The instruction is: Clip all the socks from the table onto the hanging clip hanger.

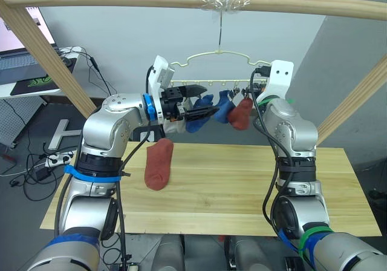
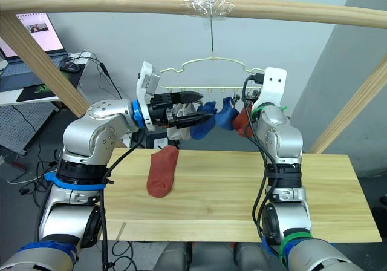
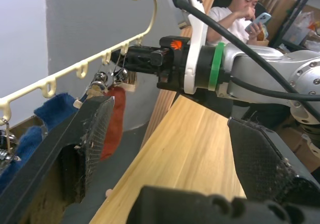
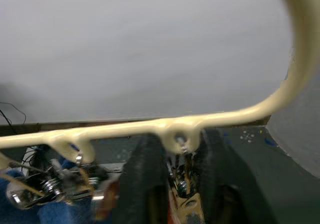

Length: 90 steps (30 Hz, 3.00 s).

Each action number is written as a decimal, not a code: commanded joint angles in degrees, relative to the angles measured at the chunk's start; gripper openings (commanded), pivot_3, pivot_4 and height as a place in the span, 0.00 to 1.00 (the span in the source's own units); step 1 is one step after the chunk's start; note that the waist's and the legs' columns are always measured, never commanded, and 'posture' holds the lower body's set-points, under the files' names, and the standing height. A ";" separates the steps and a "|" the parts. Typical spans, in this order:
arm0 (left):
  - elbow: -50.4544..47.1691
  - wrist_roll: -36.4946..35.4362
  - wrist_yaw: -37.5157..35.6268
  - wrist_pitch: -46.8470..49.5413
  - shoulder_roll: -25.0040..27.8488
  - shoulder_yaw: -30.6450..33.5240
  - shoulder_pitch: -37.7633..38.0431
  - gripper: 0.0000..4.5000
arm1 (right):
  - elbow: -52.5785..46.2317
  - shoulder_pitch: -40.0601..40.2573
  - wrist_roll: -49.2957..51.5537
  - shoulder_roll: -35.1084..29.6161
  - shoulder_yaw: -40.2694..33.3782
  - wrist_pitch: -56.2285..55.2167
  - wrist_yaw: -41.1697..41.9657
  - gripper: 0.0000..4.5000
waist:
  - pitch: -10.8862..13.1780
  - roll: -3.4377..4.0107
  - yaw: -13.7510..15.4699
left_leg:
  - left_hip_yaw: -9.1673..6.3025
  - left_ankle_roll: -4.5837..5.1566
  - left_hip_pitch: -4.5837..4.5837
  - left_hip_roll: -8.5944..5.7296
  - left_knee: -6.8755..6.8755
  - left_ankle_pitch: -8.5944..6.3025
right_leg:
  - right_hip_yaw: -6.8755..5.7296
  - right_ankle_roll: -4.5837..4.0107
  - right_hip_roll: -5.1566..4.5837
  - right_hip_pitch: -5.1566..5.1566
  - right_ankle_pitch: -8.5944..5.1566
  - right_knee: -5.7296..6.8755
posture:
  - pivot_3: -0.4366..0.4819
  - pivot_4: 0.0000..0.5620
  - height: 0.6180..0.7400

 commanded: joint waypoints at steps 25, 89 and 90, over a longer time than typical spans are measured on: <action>37.79 23.30 20.34 -23.86 0.51 -3.57 7.53 1.00 | -1.91 -1.79 0.59 -0.44 -0.76 0.55 -0.95 0.00 | 0.00 0.00 0.63 | 0.02 0.01 0.00 0.00 -0.04 0.00 | -0.02 -0.01 0.00 -0.04 0.00 0.00 | 0.62 0.26 1.00; 22.25 18.70 6.31 -6.98 -21.99 -8.16 -2.40 0.01 | -10.16 -6.19 2.59 1.49 -3.77 13.25 -2.48 0.00 | 0.02 0.02 -0.27 | 0.02 0.04 -0.03 -0.01 -0.11 0.02 | 0.01 -0.01 0.01 -0.06 -0.01 -0.06 | 0.56 0.27 1.00; 24.71 18.85 7.50 -8.49 -23.20 -7.81 -3.80 0.01 | -10.45 -6.55 2.61 1.39 -3.91 13.76 -2.56 0.00 | 0.02 0.02 -0.24 | 0.02 0.04 -0.03 -0.02 -0.11 0.01 | 0.01 -0.01 0.01 -0.05 -0.01 -0.06 | 0.56 0.27 1.00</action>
